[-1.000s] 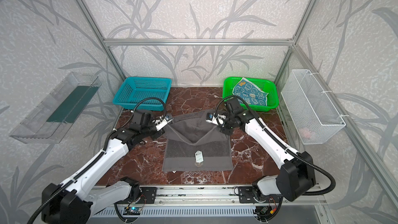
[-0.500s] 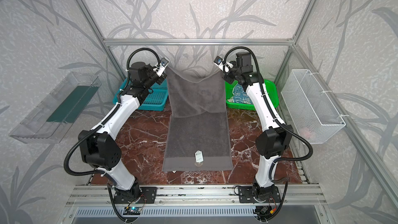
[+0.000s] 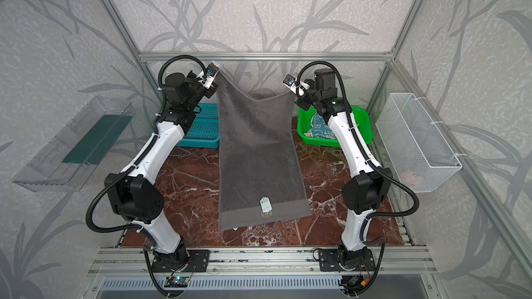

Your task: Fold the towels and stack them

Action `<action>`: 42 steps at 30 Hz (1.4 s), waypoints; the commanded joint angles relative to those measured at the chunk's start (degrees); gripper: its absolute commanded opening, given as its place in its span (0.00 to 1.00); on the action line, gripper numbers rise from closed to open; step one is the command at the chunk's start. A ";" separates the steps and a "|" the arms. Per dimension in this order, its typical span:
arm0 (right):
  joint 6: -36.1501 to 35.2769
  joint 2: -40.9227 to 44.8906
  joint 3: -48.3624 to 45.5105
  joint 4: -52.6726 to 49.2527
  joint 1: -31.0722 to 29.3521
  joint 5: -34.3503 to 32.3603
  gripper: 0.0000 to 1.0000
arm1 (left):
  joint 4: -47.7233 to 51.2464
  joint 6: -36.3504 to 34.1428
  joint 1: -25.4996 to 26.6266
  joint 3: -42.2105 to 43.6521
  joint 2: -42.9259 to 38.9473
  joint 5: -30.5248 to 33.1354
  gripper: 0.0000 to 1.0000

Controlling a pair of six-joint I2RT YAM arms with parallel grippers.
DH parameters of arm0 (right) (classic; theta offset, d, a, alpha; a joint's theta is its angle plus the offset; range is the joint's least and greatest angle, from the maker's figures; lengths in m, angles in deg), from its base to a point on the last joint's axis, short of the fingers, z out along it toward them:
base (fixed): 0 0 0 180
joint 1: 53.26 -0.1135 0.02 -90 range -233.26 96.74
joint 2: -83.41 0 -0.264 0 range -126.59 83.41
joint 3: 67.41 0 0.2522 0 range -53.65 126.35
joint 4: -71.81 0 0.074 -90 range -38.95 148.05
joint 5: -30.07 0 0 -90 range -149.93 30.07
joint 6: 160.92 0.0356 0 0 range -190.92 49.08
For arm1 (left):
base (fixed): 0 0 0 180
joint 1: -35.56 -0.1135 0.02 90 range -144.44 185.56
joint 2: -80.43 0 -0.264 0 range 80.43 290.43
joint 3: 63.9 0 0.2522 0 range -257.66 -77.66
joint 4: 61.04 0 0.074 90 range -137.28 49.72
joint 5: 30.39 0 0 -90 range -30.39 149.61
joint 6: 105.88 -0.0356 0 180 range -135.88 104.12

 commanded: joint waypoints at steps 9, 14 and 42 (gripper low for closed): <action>-4.17 -4.44 5.34 -0.60 0.42 -3.26 0.00 | -6.14 -2.14 -0.77 5.95 2.26 -0.61 0.00; -0.76 -8.79 13.91 -3.76 0.39 -4.60 0.00 | -10.03 -0.70 -0.84 0.34 7.11 0.16 0.00; -14.93 27.04 -50.18 -4.74 -1.89 5.47 0.00 | 27.64 -0.12 8.44 50.96 -40.63 -4.90 0.00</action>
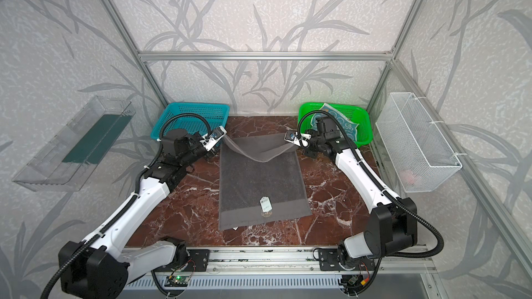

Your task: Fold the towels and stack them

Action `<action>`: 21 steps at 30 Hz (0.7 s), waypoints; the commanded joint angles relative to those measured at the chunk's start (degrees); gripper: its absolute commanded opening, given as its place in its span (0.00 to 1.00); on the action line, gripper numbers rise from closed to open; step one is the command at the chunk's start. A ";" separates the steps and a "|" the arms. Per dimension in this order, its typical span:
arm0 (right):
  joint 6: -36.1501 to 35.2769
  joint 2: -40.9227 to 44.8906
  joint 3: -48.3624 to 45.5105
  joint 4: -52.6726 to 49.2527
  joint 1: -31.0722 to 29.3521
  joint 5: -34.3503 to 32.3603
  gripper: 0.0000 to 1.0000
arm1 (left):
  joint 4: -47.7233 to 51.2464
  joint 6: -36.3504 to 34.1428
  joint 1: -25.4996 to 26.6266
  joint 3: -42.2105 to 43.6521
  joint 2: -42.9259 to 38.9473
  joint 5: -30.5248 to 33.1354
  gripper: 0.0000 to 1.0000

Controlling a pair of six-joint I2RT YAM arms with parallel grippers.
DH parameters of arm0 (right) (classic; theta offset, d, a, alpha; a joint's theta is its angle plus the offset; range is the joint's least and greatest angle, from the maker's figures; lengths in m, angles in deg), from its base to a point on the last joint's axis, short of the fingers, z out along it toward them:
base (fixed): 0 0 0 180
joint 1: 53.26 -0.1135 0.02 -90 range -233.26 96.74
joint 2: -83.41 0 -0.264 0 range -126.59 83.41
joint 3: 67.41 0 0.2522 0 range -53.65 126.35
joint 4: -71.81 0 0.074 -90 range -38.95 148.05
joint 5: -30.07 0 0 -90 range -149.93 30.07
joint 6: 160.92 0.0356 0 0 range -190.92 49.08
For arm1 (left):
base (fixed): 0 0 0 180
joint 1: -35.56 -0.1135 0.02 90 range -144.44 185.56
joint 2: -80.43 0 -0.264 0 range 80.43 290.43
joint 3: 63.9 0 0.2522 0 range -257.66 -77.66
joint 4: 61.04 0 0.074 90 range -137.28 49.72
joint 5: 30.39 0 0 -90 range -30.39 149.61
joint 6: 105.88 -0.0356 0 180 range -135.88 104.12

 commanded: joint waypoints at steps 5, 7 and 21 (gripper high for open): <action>-1.93 4.92 -8.13 -5.88 -2.01 1.02 0.00 | 15.41 4.04 5.78 7.61 -8.95 3.88 0.00; -1.65 5.97 -9.98 -6.62 -2.47 0.82 0.00 | 16.61 6.13 6.83 9.29 -11.37 4.39 0.00; 2.20 13.11 -19.72 -11.69 -4.71 -0.65 0.00 | 29.68 6.93 9.10 14.11 -22.21 3.05 0.00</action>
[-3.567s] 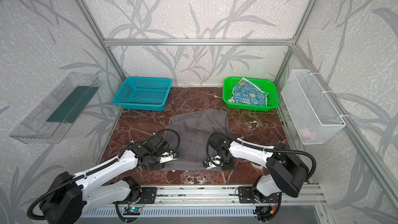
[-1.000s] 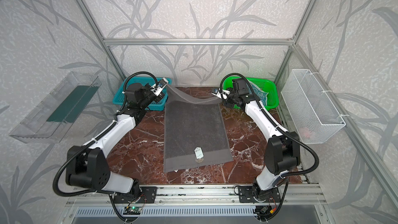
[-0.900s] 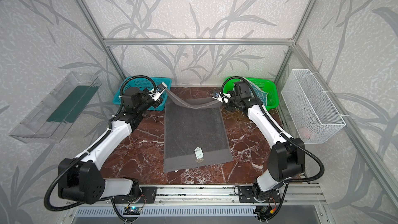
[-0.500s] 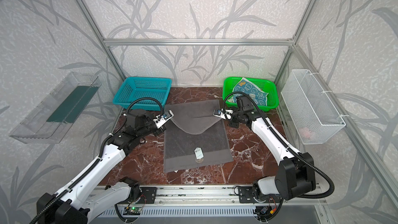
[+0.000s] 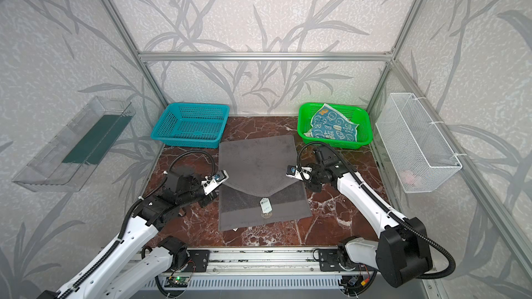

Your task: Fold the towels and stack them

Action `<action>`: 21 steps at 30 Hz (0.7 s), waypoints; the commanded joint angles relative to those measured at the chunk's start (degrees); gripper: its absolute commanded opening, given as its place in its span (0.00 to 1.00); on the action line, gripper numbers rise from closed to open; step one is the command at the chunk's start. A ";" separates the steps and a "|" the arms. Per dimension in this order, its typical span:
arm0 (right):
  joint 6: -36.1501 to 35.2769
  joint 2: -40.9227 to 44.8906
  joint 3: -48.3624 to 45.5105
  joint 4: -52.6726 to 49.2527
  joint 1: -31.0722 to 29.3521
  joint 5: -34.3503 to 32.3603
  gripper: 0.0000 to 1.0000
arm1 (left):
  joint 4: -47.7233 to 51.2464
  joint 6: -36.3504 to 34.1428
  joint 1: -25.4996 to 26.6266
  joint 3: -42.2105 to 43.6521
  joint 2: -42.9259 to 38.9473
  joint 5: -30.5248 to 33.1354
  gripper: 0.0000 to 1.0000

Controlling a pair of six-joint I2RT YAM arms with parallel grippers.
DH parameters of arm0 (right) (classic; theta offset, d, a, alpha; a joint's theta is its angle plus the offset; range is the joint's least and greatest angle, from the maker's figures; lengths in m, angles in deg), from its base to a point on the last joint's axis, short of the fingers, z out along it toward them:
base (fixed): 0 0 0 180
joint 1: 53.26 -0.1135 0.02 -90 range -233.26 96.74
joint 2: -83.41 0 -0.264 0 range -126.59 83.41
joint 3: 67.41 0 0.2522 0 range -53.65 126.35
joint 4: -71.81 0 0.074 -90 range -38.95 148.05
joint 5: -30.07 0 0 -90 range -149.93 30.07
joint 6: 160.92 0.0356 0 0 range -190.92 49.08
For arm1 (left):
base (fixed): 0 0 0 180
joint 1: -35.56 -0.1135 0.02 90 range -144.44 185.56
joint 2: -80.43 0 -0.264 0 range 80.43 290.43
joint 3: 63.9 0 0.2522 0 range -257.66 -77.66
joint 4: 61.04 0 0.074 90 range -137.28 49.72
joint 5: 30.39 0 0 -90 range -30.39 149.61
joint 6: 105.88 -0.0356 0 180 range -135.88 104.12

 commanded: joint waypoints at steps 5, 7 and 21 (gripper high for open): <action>1.34 3.74 -1.75 -5.48 -0.87 -1.25 0.00 | 9.16 0.32 0.18 -0.58 -2.83 -2.14 0.00; 1.28 4.40 -1.68 -6.23 -1.25 -1.90 0.00 | 9.59 0.24 0.21 -0.82 -3.70 -1.33 0.00; 1.53 10.39 3.76 -6.59 -1.43 -0.44 0.00 | 5.25 1.56 -0.25 -9.08 -3.07 -1.91 0.00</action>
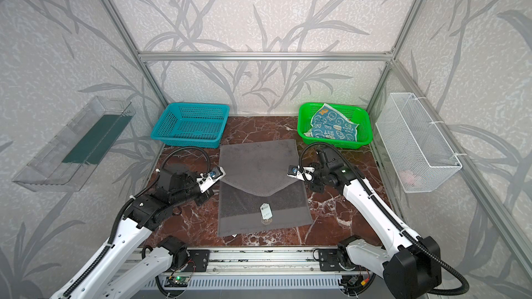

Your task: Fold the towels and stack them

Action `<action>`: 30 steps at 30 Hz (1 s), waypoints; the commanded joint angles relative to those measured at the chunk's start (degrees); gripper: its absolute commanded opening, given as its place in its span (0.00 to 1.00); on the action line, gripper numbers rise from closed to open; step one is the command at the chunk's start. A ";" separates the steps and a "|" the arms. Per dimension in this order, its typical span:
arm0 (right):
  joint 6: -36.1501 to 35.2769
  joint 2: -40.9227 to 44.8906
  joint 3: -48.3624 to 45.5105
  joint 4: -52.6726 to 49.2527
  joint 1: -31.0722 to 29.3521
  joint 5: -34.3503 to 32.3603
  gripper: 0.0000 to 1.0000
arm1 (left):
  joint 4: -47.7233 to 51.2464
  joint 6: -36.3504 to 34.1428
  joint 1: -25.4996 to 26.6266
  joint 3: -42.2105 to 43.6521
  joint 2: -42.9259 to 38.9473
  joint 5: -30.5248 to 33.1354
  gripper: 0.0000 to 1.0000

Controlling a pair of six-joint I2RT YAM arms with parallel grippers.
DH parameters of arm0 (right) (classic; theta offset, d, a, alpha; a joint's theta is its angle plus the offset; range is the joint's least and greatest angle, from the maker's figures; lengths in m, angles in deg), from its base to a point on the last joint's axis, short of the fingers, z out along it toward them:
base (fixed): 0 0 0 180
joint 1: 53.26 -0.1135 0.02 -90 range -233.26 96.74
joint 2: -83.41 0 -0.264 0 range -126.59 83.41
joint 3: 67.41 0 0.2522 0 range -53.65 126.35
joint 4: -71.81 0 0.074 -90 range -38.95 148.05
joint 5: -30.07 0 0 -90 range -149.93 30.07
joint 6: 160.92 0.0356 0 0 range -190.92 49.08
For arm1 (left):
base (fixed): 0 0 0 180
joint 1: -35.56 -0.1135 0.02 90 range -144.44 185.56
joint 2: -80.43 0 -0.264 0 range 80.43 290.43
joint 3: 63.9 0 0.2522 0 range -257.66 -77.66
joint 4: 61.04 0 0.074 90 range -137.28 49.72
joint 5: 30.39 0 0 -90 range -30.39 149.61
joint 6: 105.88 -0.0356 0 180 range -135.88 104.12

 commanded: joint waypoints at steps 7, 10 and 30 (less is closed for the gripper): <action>0.64 9.33 -6.75 -7.66 -1.60 3.84 0.00 | 10.96 0.69 0.01 1.67 -7.18 -6.08 0.00; 1.16 8.96 -8.69 -7.84 -3.06 2.12 0.00 | 9.48 1.28 0.07 5.40 -8.09 -7.19 0.00; 1.40 -1.08 -15.80 -8.17 -12.50 -3.18 0.01 | 8.71 -1.21 0.61 16.22 -5.13 -11.59 0.00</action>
